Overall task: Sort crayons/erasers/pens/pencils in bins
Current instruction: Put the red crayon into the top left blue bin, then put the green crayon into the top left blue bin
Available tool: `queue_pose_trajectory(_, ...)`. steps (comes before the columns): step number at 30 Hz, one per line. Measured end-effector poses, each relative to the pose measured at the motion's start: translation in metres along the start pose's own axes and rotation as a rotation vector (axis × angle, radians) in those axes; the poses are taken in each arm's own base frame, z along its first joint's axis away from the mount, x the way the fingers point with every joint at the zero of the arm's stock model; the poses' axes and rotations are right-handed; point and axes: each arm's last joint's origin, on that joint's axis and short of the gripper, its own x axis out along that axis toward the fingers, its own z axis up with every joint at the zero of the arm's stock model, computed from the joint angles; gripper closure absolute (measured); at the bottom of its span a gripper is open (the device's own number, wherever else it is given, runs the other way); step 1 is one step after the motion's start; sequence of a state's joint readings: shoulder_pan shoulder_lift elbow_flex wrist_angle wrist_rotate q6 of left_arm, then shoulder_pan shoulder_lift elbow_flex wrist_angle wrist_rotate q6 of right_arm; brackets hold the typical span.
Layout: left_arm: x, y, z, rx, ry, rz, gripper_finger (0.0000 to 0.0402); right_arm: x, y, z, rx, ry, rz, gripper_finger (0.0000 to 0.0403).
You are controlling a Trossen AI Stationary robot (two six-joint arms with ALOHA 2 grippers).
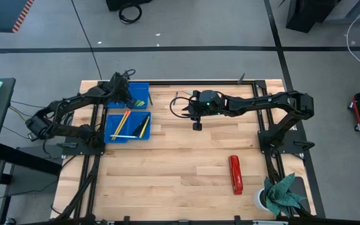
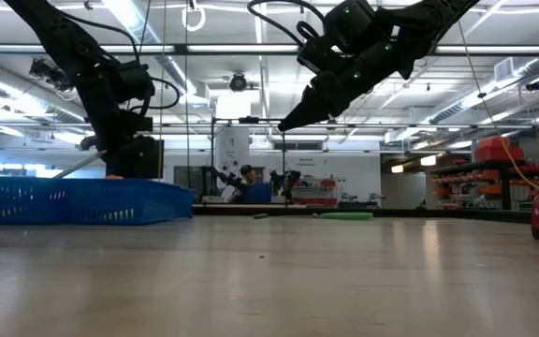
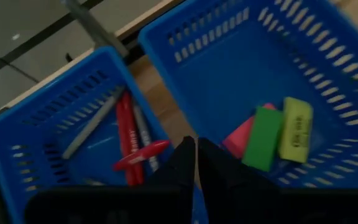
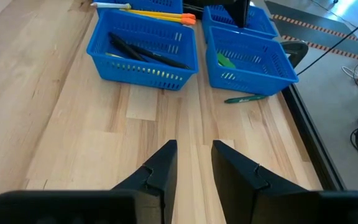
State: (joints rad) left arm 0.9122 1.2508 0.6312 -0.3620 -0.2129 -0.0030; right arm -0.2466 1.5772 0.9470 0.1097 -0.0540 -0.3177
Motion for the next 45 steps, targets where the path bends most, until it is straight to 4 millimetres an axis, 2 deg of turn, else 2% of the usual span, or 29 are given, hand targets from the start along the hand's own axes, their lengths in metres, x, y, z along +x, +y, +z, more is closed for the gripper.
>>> queue_pose_trajectory(9,0.013,0.006,0.002,-0.007,0.005,0.035,0.0383,0.0,0.0,-0.001,0.0,0.006,0.003,0.0297)
queue_pose_trajectory(20,0.012,0.007,0.006,-0.014,-0.037,0.058,0.0382,0.0,0.0,-0.001,0.0,0.008,0.004,0.0297)
queue_pose_trajectory(29,0.011,0.013,0.006,-0.018,-0.03,0.251,0.0382,0.0,0.0,-0.001,0.0,0.011,0.005,0.0297)
queue_pose_trajectory(42,0.011,0.012,0.006,-0.017,-0.037,0.257,0.0382,0.0,0.0,-0.001,0.001,0.011,0.004,0.0297)
queue_pose_trajectory(45,0.008,0.009,0.007,0.03,-0.045,0.248,0.0376,0.0,0.0,-0.001,0.001,0.011,0.004,0.0297)
